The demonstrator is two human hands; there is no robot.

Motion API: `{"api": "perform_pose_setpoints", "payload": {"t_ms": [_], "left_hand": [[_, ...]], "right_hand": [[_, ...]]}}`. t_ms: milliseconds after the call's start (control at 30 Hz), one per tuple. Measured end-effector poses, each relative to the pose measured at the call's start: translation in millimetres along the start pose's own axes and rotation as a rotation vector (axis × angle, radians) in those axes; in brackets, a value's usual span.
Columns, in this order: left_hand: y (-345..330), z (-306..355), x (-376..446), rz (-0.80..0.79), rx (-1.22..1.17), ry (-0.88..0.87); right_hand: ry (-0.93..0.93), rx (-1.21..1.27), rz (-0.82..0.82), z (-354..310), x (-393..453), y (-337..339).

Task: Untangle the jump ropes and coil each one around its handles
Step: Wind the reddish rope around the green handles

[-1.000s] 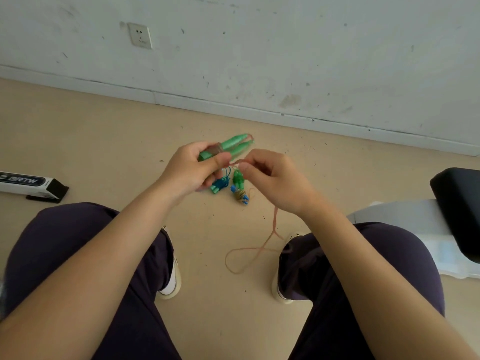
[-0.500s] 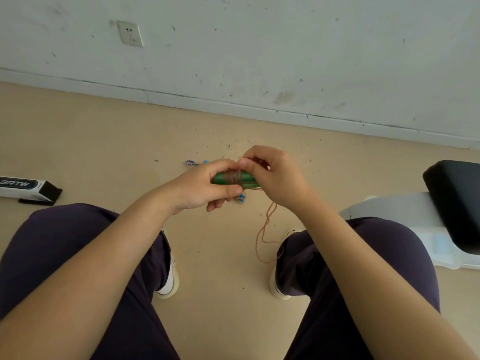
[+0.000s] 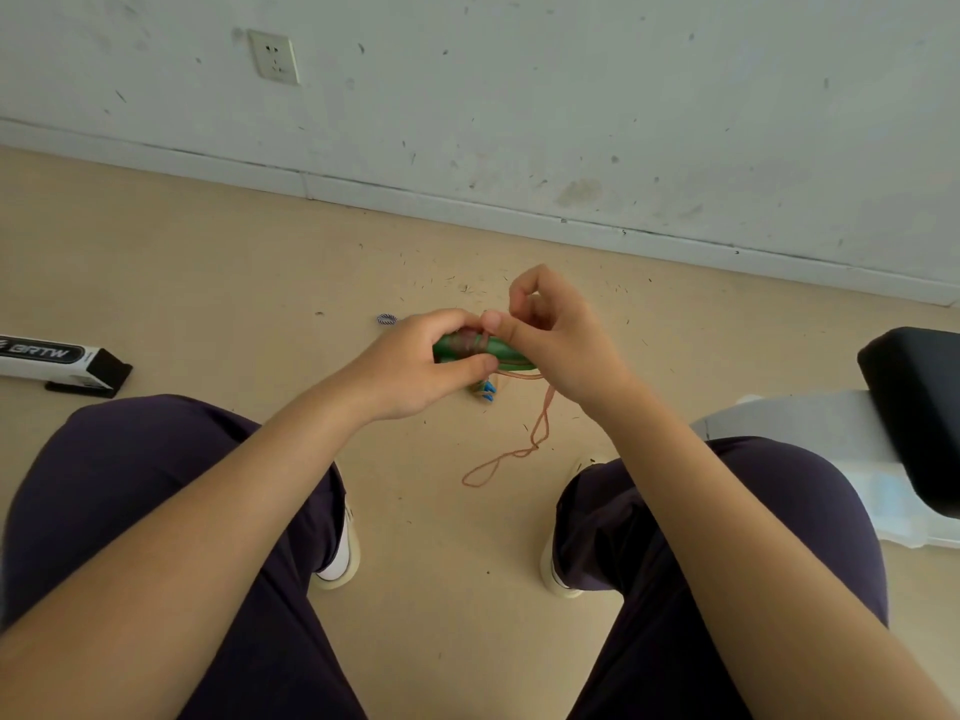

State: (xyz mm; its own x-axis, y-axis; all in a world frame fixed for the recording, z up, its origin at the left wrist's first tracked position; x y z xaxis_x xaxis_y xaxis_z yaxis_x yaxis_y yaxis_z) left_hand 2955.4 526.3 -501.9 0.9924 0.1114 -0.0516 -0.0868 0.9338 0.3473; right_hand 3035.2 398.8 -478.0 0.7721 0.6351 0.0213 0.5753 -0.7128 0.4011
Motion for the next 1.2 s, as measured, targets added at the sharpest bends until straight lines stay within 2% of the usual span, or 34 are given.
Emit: {"api": "perform_pose_setpoints", "payload": {"t_ms": [200,400,533,700,833,967,1067,1133,1200], "left_hand": [[4,7,-2,0.053,-0.180,-0.059],[18,9,0,0.225,-0.408,-0.017],[25,1,2,0.286,-0.510,0.063],[21,3,2,0.165,-0.568,0.094],[26,0,2,0.238,-0.517,0.090],[28,-7,3,0.332,-0.451,0.129],[31,-13,4,0.365,-0.292,0.166],[34,-13,4,0.338,-0.121,0.176],[28,-11,4,0.203,-0.030,0.186]], "right_hand": [[-0.088,0.118,-0.061,2,-3,-5],[-0.112,0.313,-0.099,3,-3,-5],[-0.131,0.148,-0.092,9,-4,-9],[-0.133,0.012,-0.076,9,-4,-12],[-0.102,-0.049,-0.093,3,-3,-14],[-0.019,-0.238,-0.140,-4,-4,-20],[0.068,-0.367,-0.126,-5,-5,-19],[0.137,-0.414,-0.073,-8,-5,-12],[0.207,-0.432,-0.018,-12,-5,-4]]}}
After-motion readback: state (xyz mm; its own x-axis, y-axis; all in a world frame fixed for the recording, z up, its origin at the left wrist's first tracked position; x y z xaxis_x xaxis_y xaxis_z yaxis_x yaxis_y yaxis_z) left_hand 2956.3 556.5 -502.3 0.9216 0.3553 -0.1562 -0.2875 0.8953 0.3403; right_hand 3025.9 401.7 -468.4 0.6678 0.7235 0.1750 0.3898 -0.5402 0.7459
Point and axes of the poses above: each hand's wrist, its own x-axis towards the middle knuckle, its own y-axis out of the back of the hand, z = x × y, the point moved 6 cm from there along x, towards the middle knuckle, and after that the axes turned 4 degrees about -x, right-handed, at the moved point
